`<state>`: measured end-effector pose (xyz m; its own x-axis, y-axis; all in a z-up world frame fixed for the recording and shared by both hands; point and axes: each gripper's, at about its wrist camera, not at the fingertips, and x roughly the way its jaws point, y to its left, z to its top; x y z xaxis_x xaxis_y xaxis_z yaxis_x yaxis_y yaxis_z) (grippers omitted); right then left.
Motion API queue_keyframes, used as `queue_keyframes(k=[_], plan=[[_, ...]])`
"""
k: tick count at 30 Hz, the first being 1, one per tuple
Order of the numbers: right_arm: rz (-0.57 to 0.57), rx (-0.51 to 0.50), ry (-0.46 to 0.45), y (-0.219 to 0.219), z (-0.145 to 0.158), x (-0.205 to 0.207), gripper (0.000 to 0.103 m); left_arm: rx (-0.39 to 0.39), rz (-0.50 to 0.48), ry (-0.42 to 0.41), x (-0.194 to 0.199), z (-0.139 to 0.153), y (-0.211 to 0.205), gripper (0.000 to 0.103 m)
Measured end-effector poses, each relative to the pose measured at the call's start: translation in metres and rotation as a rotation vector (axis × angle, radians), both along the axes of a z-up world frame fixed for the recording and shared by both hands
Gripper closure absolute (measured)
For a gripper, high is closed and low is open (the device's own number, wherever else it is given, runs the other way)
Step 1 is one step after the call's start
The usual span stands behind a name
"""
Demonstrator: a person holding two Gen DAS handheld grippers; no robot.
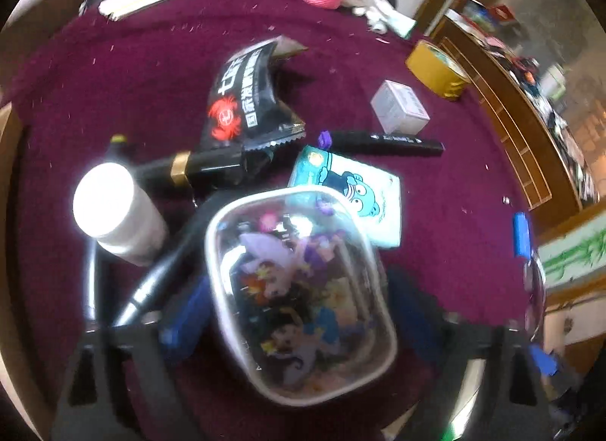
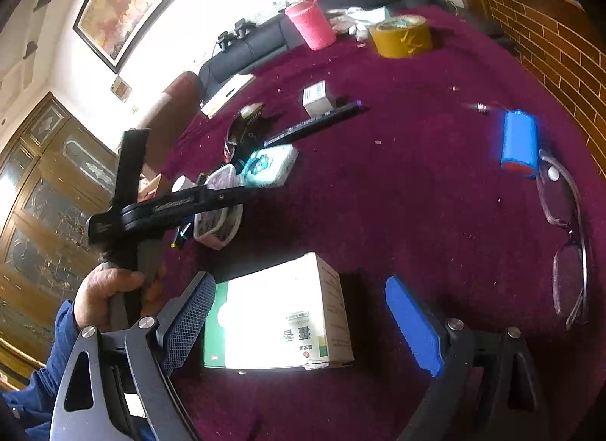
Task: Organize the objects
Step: 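Grasp the clear cartoon pouch with the left gripper while the right grasps the green-white medicine box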
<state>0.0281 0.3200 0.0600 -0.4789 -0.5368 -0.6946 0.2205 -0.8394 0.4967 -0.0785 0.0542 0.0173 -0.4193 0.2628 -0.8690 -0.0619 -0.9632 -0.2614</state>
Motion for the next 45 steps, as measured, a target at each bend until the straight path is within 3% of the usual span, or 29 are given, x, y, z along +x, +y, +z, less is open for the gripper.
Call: queue_keyframes(k=[5, 8, 14, 16, 19, 22, 25, 29, 33, 35, 36, 37, 39, 45], plan=[[-0.003, 0.000, -0.043, -0.006, -0.014, -0.003, 0.008, 0.012, -0.073, 0.034, 0.025, 0.002, -0.012, 0.018], [0.063, -0.012, -0.076, -0.020, -0.017, 0.008, 0.008, 0.046, -0.087, 0.028, 0.043, 0.005, -0.028, 0.018], [0.431, 0.031, -0.102, -0.076, -0.006, 0.057, 0.007, 0.106, -0.101, 0.041, 0.075, 0.014, -0.054, 0.018], [0.517, 0.152, -0.024, -0.091, 0.007, 0.073, 0.008, 0.119, -0.095, 0.054, 0.081, 0.017, -0.061, 0.018], [0.485, 0.371, 0.154, -0.098, 0.029, 0.083, 0.008, 0.128, -0.087, 0.064, 0.085, 0.019, -0.067, 0.018], [0.493, 0.522, 0.292, -0.111, 0.037, 0.081, 0.007, 0.135, -0.083, 0.061, 0.087, 0.017, -0.070, 0.018], [0.597, 0.615, 0.349, -0.130, 0.030, 0.069, 0.007, 0.141, -0.087, 0.059, 0.090, 0.016, -0.072, 0.018], [0.734, 0.714, 0.337, -0.148, 0.015, 0.043, 0.007, 0.145, -0.082, 0.058, 0.096, 0.015, -0.076, 0.018], [0.828, 0.706, 0.251, -0.159, 0.001, 0.019, 0.005, 0.141, -0.082, 0.050, 0.099, 0.012, -0.078, 0.018], [0.821, 0.716, 0.194, -0.160, -0.008, 0.008, 0.005, 0.146, -0.086, 0.046, 0.099, 0.010, -0.077, 0.018], [0.825, 0.700, 0.155, -0.161, -0.013, 0.005, 0.007, 0.148, -0.089, 0.046, 0.100, 0.010, -0.077, 0.018], [0.816, 0.679, 0.126, -0.161, -0.016, 0.001, 0.016, 0.148, -0.093, 0.048, 0.099, 0.009, -0.076, 0.018], [0.753, 0.630, 0.084, -0.155, -0.020, -0.003, 0.021, 0.144, -0.098, 0.054, 0.100, 0.009, -0.074, 0.018], [0.469, 0.422, 0.106, -0.112, 0.011, -0.010, 0.022, 0.152, -0.097, 0.089, 0.101, 0.014, -0.075, 0.018]])
